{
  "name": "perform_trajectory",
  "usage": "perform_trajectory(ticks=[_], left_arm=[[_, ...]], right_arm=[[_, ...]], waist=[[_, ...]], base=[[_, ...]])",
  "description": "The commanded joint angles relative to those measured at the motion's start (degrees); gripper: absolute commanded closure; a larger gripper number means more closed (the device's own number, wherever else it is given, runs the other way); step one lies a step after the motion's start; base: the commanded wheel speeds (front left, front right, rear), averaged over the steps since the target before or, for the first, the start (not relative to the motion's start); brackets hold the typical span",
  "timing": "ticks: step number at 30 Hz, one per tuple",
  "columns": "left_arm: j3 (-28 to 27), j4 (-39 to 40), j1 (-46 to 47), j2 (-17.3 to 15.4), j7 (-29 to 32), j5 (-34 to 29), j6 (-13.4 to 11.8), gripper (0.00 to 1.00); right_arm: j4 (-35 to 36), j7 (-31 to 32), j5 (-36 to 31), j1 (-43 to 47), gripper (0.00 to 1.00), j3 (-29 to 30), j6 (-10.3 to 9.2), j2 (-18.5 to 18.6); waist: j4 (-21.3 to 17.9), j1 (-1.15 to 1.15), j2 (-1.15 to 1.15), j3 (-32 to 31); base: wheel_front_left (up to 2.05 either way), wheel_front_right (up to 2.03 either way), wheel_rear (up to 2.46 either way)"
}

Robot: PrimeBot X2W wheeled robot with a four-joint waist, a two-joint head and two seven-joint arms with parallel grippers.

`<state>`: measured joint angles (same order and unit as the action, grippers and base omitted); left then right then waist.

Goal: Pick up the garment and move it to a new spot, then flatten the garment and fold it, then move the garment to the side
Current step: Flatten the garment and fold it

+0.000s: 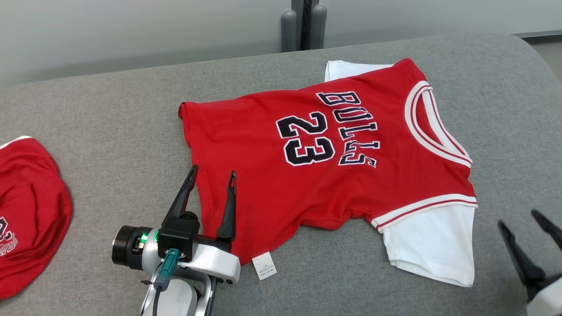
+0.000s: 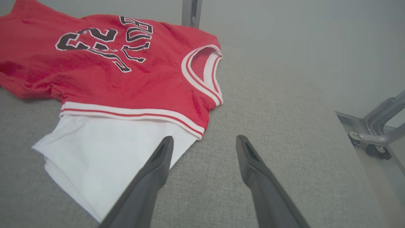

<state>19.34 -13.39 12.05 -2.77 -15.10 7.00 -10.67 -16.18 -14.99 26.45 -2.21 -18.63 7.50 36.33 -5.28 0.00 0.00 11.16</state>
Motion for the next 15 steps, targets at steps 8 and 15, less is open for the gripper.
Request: perform_trajectory(ticks=[8, 15], left_arm=[[0.1, 0.2, -0.2, -0.2, -0.1, 0.1, 0.2, 0.00], [0.6, -0.2, -0.8, -0.2, -0.1, 0.8, 0.1, 0.00]], right_arm=[[6.7, -0.3, -3.1, -3.1, 0.00, 13.3, -0.03, -12.0], [8.9, -0.3, -6.8, -3.5, 0.00, 22.3, -0.01, -22.7]], waist=[[0.5, 0.00, 0.00, 0.0], [2.5, 0.00, 0.00, -0.2]], base=[[0.00, 0.00, 0.00], [0.00, 0.00, 0.00]])
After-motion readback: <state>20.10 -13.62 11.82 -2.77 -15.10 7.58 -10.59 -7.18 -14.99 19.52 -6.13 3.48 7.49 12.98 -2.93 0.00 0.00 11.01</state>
